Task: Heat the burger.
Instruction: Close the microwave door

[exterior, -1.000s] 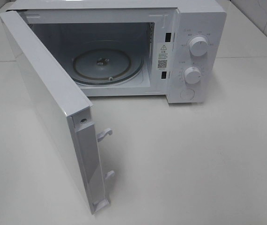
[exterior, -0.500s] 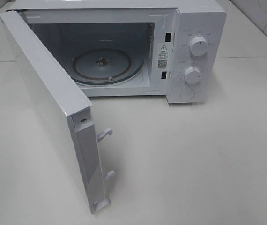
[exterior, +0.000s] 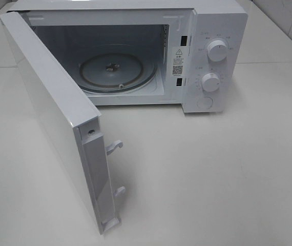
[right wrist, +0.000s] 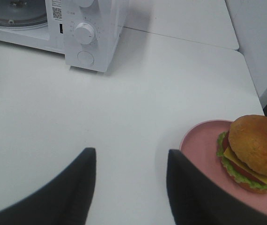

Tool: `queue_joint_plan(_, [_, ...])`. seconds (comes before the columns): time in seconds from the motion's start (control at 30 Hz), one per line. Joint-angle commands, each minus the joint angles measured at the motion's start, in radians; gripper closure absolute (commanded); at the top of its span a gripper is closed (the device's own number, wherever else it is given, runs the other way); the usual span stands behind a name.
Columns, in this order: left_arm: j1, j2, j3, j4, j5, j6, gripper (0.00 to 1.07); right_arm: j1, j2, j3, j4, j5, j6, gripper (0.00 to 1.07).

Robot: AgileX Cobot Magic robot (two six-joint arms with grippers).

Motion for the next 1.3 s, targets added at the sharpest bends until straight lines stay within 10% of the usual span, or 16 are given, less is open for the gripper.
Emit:
queue_joint_plan(0.03, [0.004,-0.012,0.003,-0.003,-0.004,-0.019,0.06,0.0,-0.028,-0.001,-0.004,-0.007,-0.004,0.58])
queue_joint_plan(0.47, [0.004,0.424,-0.091,-0.066,-0.371,-0.003,0.19,0.0,-0.028,-0.001,-0.004,-0.007,-0.003,0.58])
queue_joint_plan(0.5, [0.004,0.456,-0.082,-0.071,-0.425,0.02,0.32,0.0,-0.028,-0.001,-0.004,-0.007,-0.003,0.58])
queue_joint_plan(0.53, [0.004,0.506,-0.058,-0.077,-0.526,0.05,0.66,0.0,-0.028,-0.001,-0.004,-0.007,-0.003,0.58])
queue_joint_plan(0.57, [0.004,0.506,-0.058,-0.077,-0.526,0.05,0.66,0.0,-0.028,-0.001,-0.004,-0.007,-0.003,0.58])
queue_joint_plan(0.63, [0.004,0.574,-0.013,-0.07,-0.688,0.063,1.07,0.0,-0.028,-0.001,-0.004,-0.007,-0.003,0.58])
queue_joint_plan(0.93, [0.004,0.701,0.142,-0.083,-1.089,0.047,1.07,0.0,-0.028,-0.001,-0.004,-0.007,-0.003,0.58])
queue_joint_plan(1.3, [0.004,0.979,0.297,-0.046,-1.735,-0.105,1.07,0.0,-0.028,-0.001,-0.004,-0.007,-0.003,0.58])
